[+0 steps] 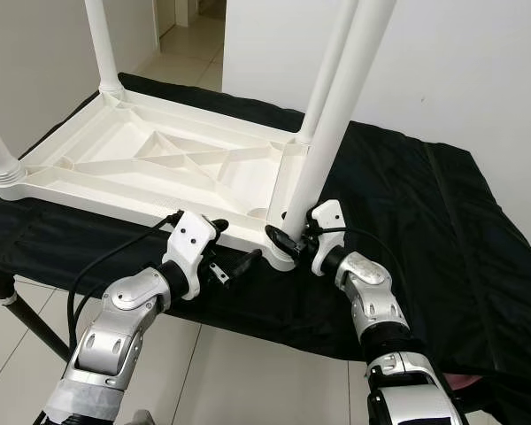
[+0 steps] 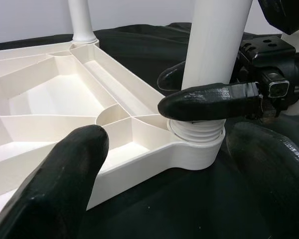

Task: Building children table

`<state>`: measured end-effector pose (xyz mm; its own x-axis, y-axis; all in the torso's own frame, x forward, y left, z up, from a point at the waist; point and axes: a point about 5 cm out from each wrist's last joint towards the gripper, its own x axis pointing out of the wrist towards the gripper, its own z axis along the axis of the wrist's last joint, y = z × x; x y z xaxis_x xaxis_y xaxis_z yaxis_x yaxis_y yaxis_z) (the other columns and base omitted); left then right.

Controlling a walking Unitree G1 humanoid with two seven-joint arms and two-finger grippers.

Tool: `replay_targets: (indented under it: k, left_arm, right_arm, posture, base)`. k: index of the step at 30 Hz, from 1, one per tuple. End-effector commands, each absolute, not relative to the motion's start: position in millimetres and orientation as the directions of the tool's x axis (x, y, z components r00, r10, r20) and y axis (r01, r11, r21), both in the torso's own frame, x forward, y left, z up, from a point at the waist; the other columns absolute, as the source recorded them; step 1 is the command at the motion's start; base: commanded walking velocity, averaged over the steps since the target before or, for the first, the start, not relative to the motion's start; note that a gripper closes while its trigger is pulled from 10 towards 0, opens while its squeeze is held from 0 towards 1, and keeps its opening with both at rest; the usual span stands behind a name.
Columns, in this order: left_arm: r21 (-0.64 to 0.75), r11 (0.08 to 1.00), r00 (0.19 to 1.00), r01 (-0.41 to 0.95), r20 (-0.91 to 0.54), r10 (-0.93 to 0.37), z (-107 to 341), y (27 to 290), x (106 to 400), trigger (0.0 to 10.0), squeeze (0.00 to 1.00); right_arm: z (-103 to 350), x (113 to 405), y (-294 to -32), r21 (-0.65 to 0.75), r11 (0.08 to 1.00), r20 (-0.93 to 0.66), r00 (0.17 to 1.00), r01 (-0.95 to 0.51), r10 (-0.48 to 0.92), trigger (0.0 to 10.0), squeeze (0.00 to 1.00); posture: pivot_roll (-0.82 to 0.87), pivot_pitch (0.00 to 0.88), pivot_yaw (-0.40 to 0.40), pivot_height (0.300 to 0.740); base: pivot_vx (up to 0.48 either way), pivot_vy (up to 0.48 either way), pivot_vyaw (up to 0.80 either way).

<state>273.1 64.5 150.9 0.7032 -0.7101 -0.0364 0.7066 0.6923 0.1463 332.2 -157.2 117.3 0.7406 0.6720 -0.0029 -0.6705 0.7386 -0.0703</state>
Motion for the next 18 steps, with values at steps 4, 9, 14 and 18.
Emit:
replay_targets:
  k: [4, 9, 14, 18]
  left_arm:
    - [0.181, 0.718, 0.735, 0.672, -0.042, -0.677, 149.7, 64.2, 277.9, 10.0, 0.0]
    - [0.198, 0.721, 0.741, 0.664, -0.043, -0.67, 150.7, 67.8, 280.7, 10.0, 0.0]
    - [0.202, 0.72, 0.741, 0.664, -0.046, -0.67, 150.1, 67.5, 281.2, 10.0, 0.0]
    - [0.205, 0.715, 0.736, 0.668, -0.044, -0.676, 150.2, 65.3, 281.5, 10.0, 0.0]
  right_arm:
    - [104.4, 326.4, -150.1, -0.051, 0.758, -0.03, 0.76, -0.65, 0.65, 5.5, 0.0]
    - [103.6, 328.5, -143.8, -0.061, 0.838, -0.029, 0.84, -0.542, 0.541, 10.0, 0.0]
    - [102.9, 327.8, -136.9, -0.014, 0.91, -0.021, 0.91, -0.414, 0.413, 10.0, 0.0]
    - [101.1, 324.9, -129.9, 0.027, 0.97, -0.04, 0.969, -0.241, 0.242, 10.0, 0.0]
  posture:
    - [0.04, 0.0, -0.124, 0.74]
    - [0.04, 0.0, -0.121, 0.74]
    - [0.03, 0.0, -0.114, 0.74]
    - [0.02, 0.0, -0.11, 0.74]
  base:
    - [0.0, 0.0, 0.0]
    - [0.0, 0.0, 0.0]
    - [0.0, 0.0, 0.0]
    - [0.0, 0.0, 0.0]
